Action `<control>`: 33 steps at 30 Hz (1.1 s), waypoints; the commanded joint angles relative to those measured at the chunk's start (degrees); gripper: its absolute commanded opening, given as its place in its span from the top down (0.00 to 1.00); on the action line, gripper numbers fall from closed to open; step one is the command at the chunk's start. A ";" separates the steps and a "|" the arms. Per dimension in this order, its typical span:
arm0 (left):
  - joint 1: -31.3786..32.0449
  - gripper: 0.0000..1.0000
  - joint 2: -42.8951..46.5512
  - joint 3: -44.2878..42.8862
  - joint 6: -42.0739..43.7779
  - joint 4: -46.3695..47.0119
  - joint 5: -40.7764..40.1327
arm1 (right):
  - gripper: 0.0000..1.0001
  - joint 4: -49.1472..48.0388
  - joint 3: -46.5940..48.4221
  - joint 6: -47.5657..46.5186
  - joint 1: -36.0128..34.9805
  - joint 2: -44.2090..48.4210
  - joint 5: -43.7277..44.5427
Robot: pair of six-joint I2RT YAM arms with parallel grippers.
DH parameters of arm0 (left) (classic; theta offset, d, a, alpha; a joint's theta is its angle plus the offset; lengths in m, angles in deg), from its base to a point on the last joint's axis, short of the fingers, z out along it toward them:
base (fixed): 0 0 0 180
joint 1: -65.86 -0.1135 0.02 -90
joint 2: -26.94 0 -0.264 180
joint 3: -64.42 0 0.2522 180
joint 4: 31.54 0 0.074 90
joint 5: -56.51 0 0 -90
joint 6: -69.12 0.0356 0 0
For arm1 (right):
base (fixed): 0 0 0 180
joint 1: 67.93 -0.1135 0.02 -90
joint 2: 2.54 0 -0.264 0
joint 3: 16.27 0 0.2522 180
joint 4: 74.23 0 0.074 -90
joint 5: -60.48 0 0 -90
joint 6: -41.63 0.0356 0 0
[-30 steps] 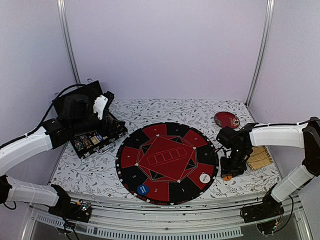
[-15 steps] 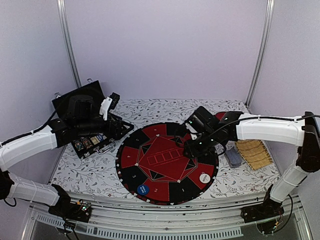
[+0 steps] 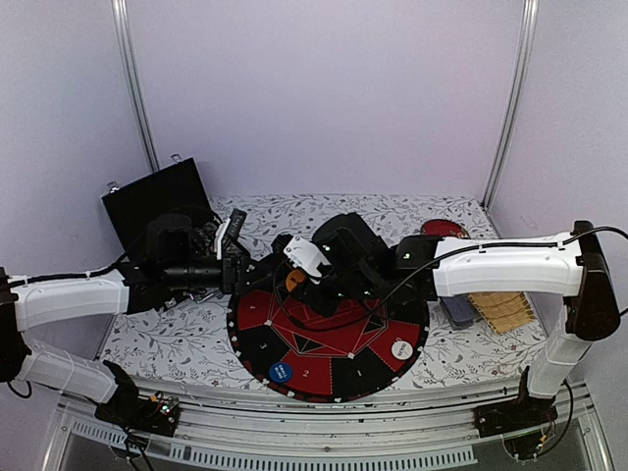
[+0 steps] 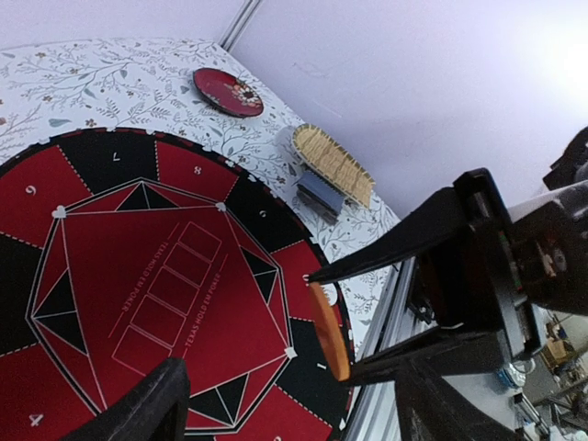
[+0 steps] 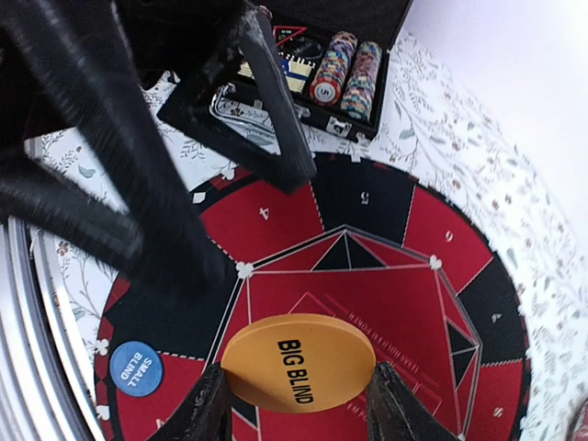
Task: Distribute texas hold em gaming equipment
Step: Pass from the right arm to the left
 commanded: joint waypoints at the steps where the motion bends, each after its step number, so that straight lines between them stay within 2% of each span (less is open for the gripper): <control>1: 2.06 0.21 1.18 1.27 -1.50 6.00 1.01 | 0.72 -4.05 2.84 -7.22 -0.66 -2.29 3.07; 6: 3.94 0.26 -0.82 0.41 -0.30 4.43 -1.57 | 0.72 -3.67 4.27 -8.99 -1.36 -3.62 3.95; 10: 5.32 0.39 -2.42 -1.42 1.41 2.53 -2.93 | 0.72 -2.93 4.91 -9.73 -1.55 -4.35 4.33; 13: 6.01 0.43 -3.31 -2.36 2.50 1.70 -3.88 | 0.72 -2.77 5.16 -9.97 -1.57 -4.47 4.36; 18: 6.62 0.60 -4.24 -2.99 3.04 1.12 -4.43 | 0.72 -2.66 5.50 -10.19 -1.69 -4.82 4.15; 21: 6.81 0.62 -4.74 -2.97 3.73 0.88 -4.67 | 0.72 -2.52 5.74 -10.43 -1.77 -5.21 4.59; 23: 6.84 0.72 -4.97 -3.06 4.02 0.27 -5.47 | 0.72 -2.27 6.04 -10.75 -1.82 -5.43 4.93; 26: 6.81 0.95 -5.01 -3.06 4.12 -0.12 -6.17 | 0.72 -2.03 6.33 -10.85 -1.82 -5.79 4.93; 27: 6.80 1.00 -4.81 -3.07 4.12 -0.04 -6.15 | 0.72 -1.97 6.40 -10.86 -1.83 -5.84 5.00; 33: 6.83 1.00 -3.33 -2.23 3.38 -0.15 -8.27 | 0.69 -2.36 4.91 -9.81 -1.77 -5.42 6.49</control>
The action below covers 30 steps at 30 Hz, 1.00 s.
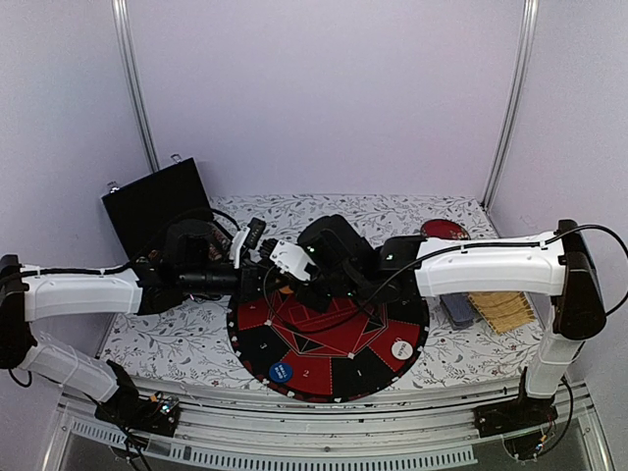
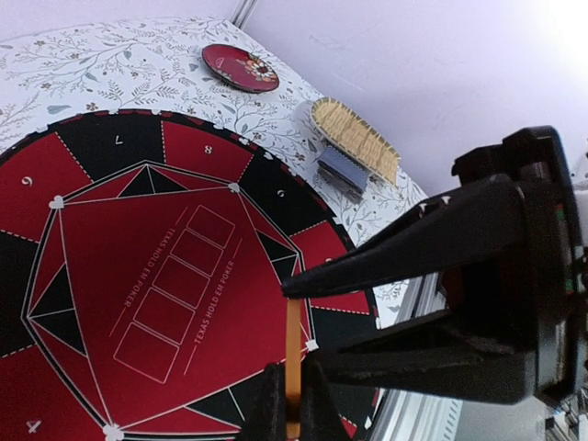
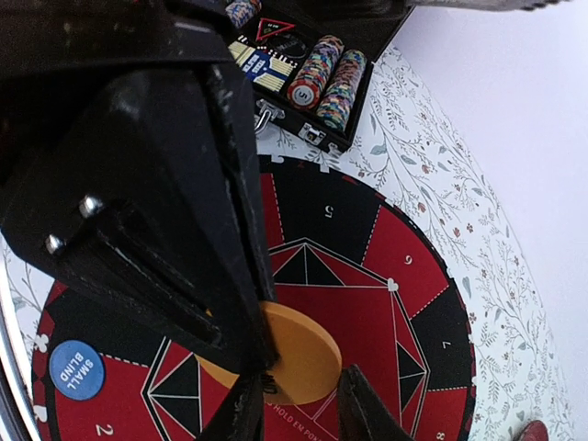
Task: Distribute texas hold em gaming equipment
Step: Pass from the right arm to the left, then place the big blind button at position 5.
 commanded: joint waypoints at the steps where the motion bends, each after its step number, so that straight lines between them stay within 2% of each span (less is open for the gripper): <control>1: 0.64 1.00 1.57 0.09 -0.35 0.46 -2.84 | 0.66 -1.48 0.17 1.25 -0.43 -0.57 1.27; 3: 0.24 1.00 1.98 0.63 -0.39 -0.53 -5.56 | 0.56 -1.45 -0.79 2.53 -0.39 0.08 2.02; 6: -2.61 1.00 1.42 1.49 -1.31 -2.12 -9.38 | 0.32 -2.14 -2.80 4.73 -0.12 1.94 3.17; 10: -8.95 1.00 -1.24 3.79 -4.04 -0.36 -9.80 | 0.18 -2.07 -6.14 10.84 2.76 5.96 1.89; 15: -16.67 1.00 -8.07 6.00 -7.89 4.31 -12.00 | 0.14 -3.29 -12.55 19.97 9.39 12.99 -6.42; 19: -20.14 1.00 -15.47 5.14 -10.47 8.36 -12.69 | 0.14 -3.92 -17.51 23.67 11.34 16.16 -6.61; 25: -20.77 1.00 -24.99 -0.61 -11.41 10.10 -9.64 | 0.13 -3.12 -20.34 25.09 11.48 18.94 -4.67; 30: -20.77 1.00 -27.83 -2.15 -12.57 12.61 -11.97 | 0.13 -3.46 -22.22 25.88 11.59 20.66 -4.25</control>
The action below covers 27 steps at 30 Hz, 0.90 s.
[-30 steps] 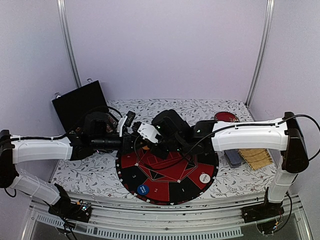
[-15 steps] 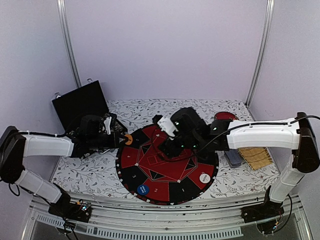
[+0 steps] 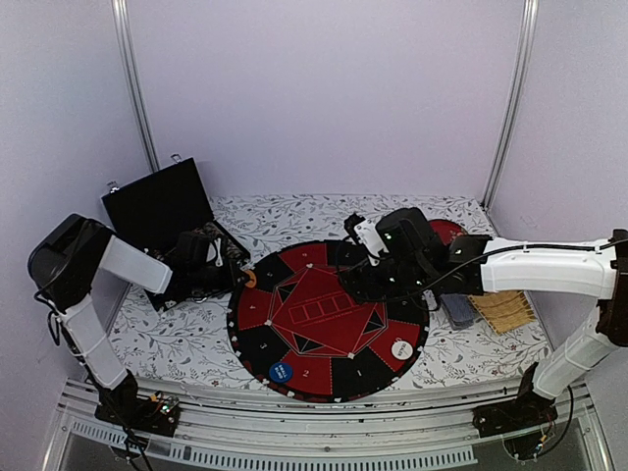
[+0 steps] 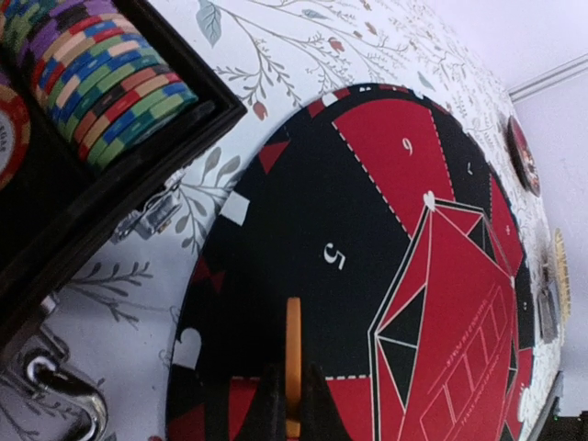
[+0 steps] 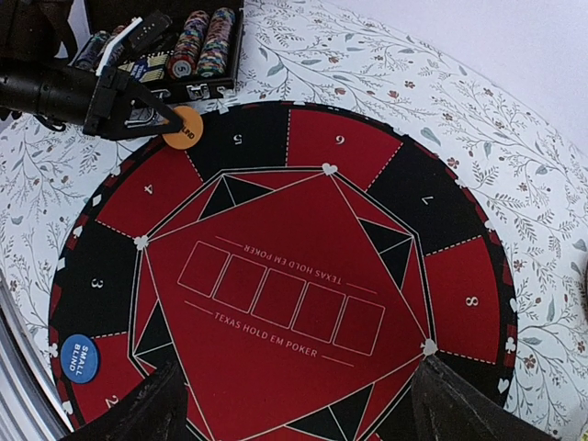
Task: Distribute texas hold em gaming equipment
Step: Place the big blind button at position 5.
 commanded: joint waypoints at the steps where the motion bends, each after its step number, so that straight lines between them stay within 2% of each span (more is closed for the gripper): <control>1: -0.36 1.00 -2.38 -1.99 -1.84 3.77 -1.39 | 0.13 -0.97 -1.52 1.85 -0.06 3.04 0.42; 7: -0.36 1.00 -6.71 -5.05 -3.09 1.43 -1.25 | 0.13 -0.77 -1.51 1.72 -0.02 3.29 0.93; 12: -0.35 0.71 -6.22 -4.67 -3.87 -1.88 -4.30 | 0.11 0.62 -1.11 2.28 0.04 3.54 2.82; 14: -0.36 0.63 -5.22 -3.99 -4.02 -3.13 -5.93 | 0.10 2.28 -0.47 3.41 0.71 3.66 3.80; 19: -0.21 0.49 -3.14 -3.97 -3.06 -6.31 -6.87 | 0.08 11.05 2.58 8.25 4.91 3.19 5.48; 23: 0.23 0.39 0.17 -4.13 -1.68 -8.79 -9.01 | 0.05 20.65 3.65 13.02 12.12 3.47 3.94; 27: 1.14 0.26 4.87 -4.36 0.42 -12.49 -12.97 | 0.01 26.61 0.52 16.24 19.19 6.24 1.60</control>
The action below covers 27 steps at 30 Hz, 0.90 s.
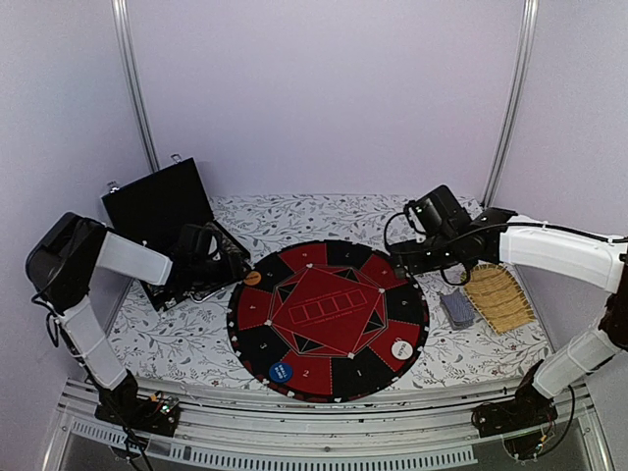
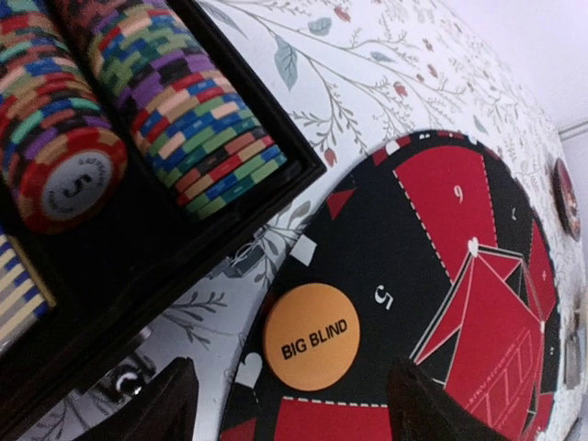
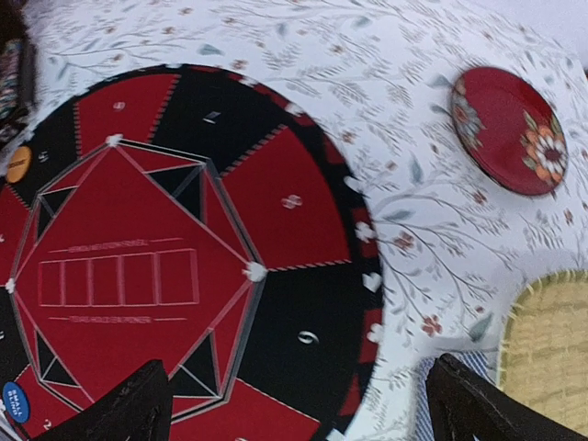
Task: Distribute texas hold em gaming equipment
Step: Place the big blind button at position 5, then pick up the pile of poker chips from the pile of poker chips.
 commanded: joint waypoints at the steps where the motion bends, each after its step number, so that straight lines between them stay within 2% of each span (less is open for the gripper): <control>1: 1.11 0.24 6.31 0.26 3.04 -5.24 -5.17 | 0.01 10.42 -2.76 5.50 7.25 4.86 -2.43; 4: 1.78 0.18 9.67 -0.16 5.04 -6.53 -4.96 | 0.01 10.54 -4.58 5.45 9.58 7.58 -4.64; 8: 2.41 0.17 14.46 -2.68 9.82 -10.95 -4.50 | 0.01 9.70 -4.33 4.89 9.74 9.04 -6.26; 11: 1.95 0.13 19.19 -6.61 16.53 -17.21 -5.35 | 0.01 9.30 -3.02 3.54 9.74 8.56 -7.90; 13: 0.88 0.07 22.13 -9.95 20.37 -23.71 -7.13 | 0.01 9.17 -1.72 2.27 9.74 7.80 -8.18; 16: -2.33 0.02 24.64 -15.82 25.56 -32.24 -9.74 | 0.01 8.55 0.68 -1.20 9.73 5.98 -8.69; 21: -9.49 0.02 20.96 -26.91 36.42 -47.92 -6.88 | 0.01 6.00 4.08 -8.19 9.74 2.16 -9.89; 23: -11.13 0.03 17.72 -30.89 41.31 -55.94 -9.02 | 0.01 4.96 4.41 -10.08 9.73 0.71 -10.94; 25: -11.60 0.04 14.69 -32.28 46.52 -61.56 -13.74 | 0.01 3.94 4.41 -11.63 9.74 -0.44 -11.62; 27: -12.24 0.05 14.04 -30.58 49.54 -61.70 -14.72 | 0.01 3.06 4.42 -12.66 9.73 -1.36 -12.14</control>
